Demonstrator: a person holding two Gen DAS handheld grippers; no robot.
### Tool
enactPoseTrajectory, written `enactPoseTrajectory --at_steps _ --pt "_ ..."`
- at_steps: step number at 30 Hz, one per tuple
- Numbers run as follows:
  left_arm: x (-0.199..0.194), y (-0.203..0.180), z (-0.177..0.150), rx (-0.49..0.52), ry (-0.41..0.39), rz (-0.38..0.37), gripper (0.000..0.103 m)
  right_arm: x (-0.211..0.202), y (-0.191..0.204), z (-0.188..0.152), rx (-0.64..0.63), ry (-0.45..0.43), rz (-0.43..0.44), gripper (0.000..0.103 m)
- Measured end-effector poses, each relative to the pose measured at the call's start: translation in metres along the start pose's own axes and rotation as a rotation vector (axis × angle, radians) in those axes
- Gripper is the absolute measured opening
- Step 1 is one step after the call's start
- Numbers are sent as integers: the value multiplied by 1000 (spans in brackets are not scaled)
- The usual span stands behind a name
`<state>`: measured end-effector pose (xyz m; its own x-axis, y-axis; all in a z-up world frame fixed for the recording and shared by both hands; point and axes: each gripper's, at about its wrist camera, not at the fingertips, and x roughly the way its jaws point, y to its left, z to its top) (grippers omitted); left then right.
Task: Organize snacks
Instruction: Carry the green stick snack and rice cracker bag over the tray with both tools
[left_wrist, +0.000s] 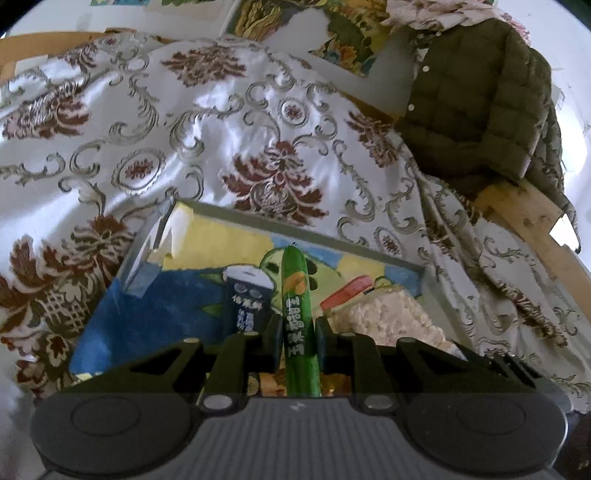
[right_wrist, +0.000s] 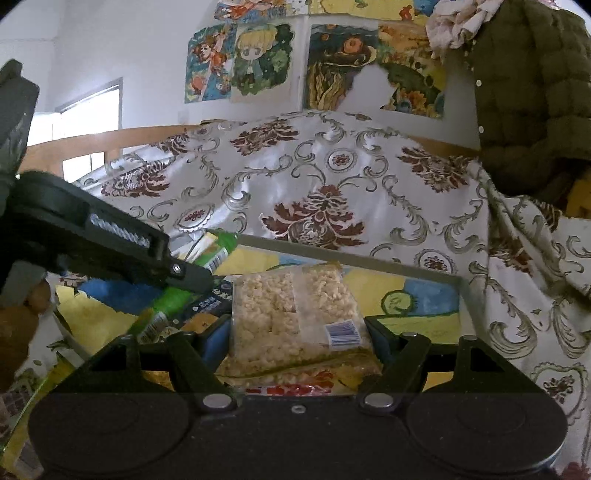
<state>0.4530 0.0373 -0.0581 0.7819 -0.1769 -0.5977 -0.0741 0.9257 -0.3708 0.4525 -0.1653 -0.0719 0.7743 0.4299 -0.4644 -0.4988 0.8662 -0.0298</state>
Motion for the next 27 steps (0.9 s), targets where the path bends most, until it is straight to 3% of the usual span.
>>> enactPoseTrajectory --at_steps 14,27 --pt "16 14 -14 -24 39 30 21 9 9 -7 -55 14 0 76" --pt "9 3 -14 2 34 36 22 6 11 -8 -66 36 -8 79"
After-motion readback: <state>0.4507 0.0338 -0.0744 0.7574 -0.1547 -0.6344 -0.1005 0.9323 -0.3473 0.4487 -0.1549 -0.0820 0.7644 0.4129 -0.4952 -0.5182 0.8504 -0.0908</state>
